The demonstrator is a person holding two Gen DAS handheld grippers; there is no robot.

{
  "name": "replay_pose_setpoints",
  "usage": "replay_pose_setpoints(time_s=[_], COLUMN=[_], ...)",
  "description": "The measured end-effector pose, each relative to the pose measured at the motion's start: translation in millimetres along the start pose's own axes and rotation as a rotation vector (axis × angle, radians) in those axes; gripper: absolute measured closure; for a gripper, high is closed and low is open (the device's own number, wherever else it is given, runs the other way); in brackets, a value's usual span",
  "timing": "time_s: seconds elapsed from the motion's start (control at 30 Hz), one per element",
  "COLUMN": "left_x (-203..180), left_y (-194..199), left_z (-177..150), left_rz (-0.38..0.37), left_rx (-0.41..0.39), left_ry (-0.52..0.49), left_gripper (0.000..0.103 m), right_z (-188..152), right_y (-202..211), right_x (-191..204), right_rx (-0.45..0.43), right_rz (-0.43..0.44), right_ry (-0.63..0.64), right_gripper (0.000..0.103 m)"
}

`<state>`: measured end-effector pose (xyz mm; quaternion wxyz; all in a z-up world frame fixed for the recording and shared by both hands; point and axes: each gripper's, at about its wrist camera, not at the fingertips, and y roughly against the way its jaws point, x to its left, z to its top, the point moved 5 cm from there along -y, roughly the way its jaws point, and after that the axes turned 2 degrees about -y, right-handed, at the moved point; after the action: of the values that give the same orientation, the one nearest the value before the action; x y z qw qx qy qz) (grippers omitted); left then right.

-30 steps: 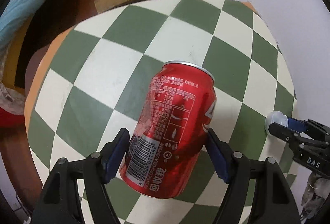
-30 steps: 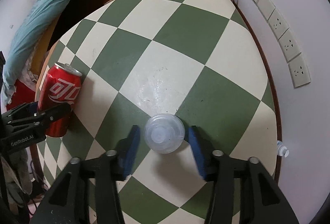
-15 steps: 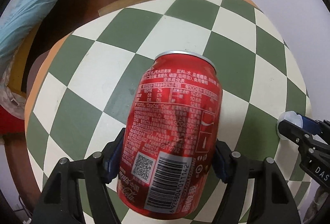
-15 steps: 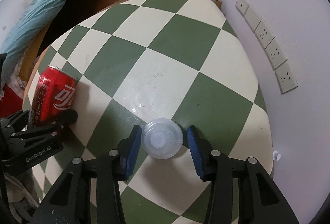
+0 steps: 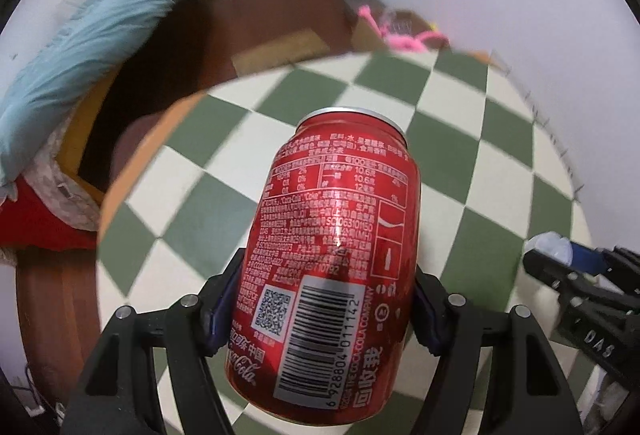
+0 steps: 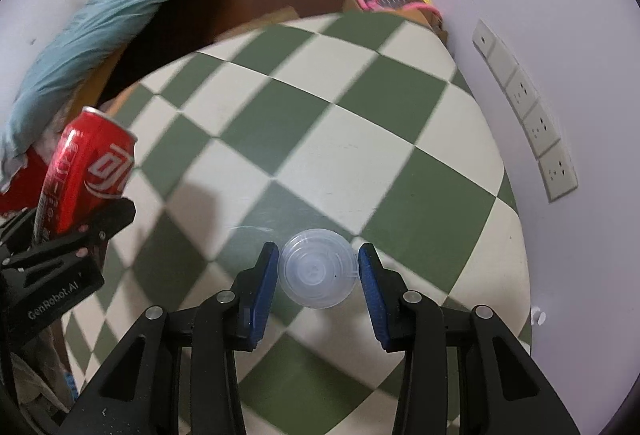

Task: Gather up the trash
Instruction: 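Carry the can and lid over the white bin and open both tools to drop them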

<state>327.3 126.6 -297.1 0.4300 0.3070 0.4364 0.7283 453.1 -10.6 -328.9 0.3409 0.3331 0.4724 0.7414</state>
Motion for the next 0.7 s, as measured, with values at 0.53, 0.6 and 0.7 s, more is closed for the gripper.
replay_pose_setpoints(time_s=[0.53,0.6,0.7], left_x=[121,144,180], left_y=[183,205,229], left_z=[-42,-57,-82], left_rz=[0.094,0.123,0.172], left_rx=[-0.311,-0.338,-0.359], left_ry=[0.191,0.218,0.259], left_gripper=[0.035,0.035,0.035], right_z=[-35,-46,-63], right_y=[143,155,165], right_x=[131,160,207], right_rx=[-0.181,-0.188,-0.188], right_rz=[0.186,0.221,0.267], right_ry=[0.195,0.232,0.294], right_gripper=[0.060,0.060,0.060])
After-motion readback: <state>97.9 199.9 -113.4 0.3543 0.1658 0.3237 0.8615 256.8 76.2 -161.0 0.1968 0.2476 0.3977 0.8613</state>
